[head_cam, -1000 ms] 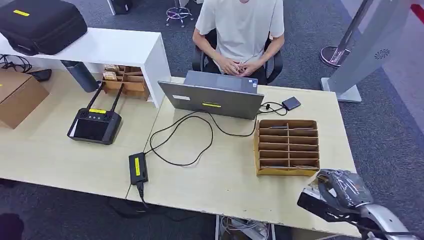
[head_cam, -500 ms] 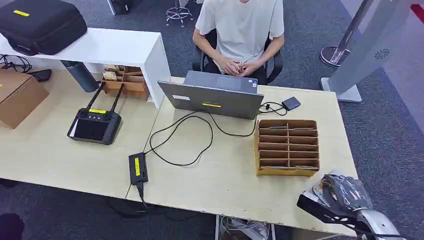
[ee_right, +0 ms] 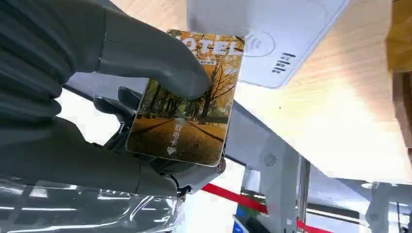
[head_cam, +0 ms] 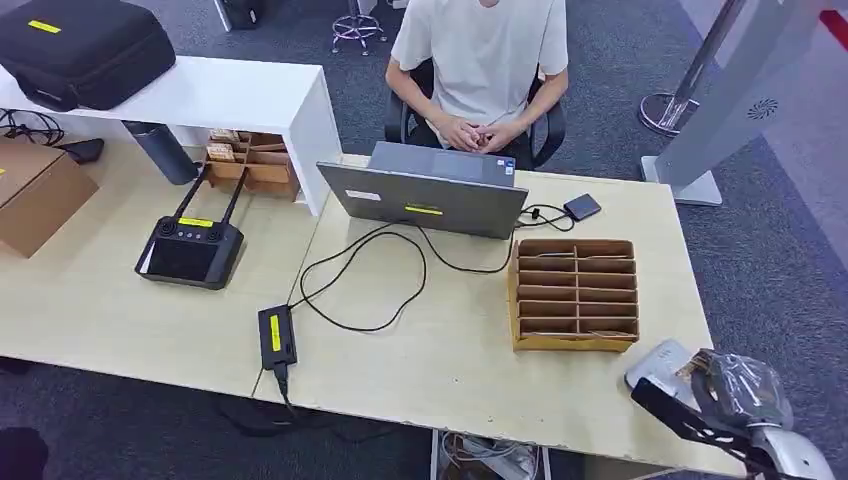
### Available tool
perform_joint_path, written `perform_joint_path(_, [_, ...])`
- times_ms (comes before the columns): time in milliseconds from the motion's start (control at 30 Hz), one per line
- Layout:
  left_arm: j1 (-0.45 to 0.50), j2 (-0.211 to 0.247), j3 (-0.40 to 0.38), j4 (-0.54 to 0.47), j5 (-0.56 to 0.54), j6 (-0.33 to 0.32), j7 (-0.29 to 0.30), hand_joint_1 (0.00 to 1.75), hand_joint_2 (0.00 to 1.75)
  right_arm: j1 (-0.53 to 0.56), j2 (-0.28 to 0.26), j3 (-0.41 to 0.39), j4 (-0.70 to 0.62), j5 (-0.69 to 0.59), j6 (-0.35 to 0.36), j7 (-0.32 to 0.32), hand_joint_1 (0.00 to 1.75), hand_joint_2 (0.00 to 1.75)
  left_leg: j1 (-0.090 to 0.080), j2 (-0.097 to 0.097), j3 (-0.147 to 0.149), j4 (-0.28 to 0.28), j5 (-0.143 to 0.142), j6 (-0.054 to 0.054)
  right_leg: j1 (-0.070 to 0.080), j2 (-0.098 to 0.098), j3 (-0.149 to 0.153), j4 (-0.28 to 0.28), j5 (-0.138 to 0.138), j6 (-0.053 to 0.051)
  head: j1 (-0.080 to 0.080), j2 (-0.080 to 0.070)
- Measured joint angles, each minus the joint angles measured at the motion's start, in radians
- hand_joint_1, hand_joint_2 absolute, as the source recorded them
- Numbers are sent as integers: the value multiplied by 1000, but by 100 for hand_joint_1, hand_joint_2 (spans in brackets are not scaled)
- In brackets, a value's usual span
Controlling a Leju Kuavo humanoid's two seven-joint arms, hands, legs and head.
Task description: Pass the card to the sensor for recognition and then transmit it.
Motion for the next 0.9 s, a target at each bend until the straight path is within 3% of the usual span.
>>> perform_joint_path(167, [3, 28, -17, -61, 12, 42, 0, 0, 175, -2, 0, -24, -47, 15, -18, -22, 175, 175, 0, 0, -1, 0, 0, 0, 0, 0, 0, 1, 0, 0, 0, 0])
perform_joint_path(300, [4, 57, -38, -119, 24, 71, -1, 0, 175, -65, -1, -45, -113, 30, -21, -57, 175, 175, 0, 3, 0, 0, 0, 0, 0, 3, -1, 1, 1, -1, 0, 0])
perform_joint_path(433, [3, 60, -41, -123, 24, 72, -1, 0, 175, -72, -2, -45, -117, 32, -22, -59, 175, 175, 0, 3, 0, 0, 0, 0, 0, 3, -1, 1, 1, -1, 0, 0])
perform_joint_path(467, [3, 65, -44, -131, 24, 76, -1, 0, 175, -89, -2, -47, -126, 35, -23, -64, 175, 175, 0, 3, 0, 0, 0, -1, 0, 3, -1, 1, 1, -1, 0, 0])
perform_joint_path(533, [0, 83, -64, -162, 29, 81, -6, 0, 175, -230, -7, -43, -161, 48, -27, -82, 175, 175, 0, 2, 0, 0, 1, -1, 0, 2, -1, 1, 1, -1, 0, 0])
perform_joint_path(733, [-2, 92, -74, -173, 33, 78, -11, 0, 175, -298, -10, -34, -169, 58, -35, -96, 175, 175, 0, 1, -1, 0, 2, -2, 0, 1, -1, 2, 1, -1, 0, 0])
perform_joint_path(900, [-8, 98, -92, -174, 32, 63, -20, 0, 175, -423, -14, 10, -142, 75, -28, -113, 175, 175, 0, 1, -1, 0, 2, -2, 0, 2, -2, 2, 1, -1, 0, 0])
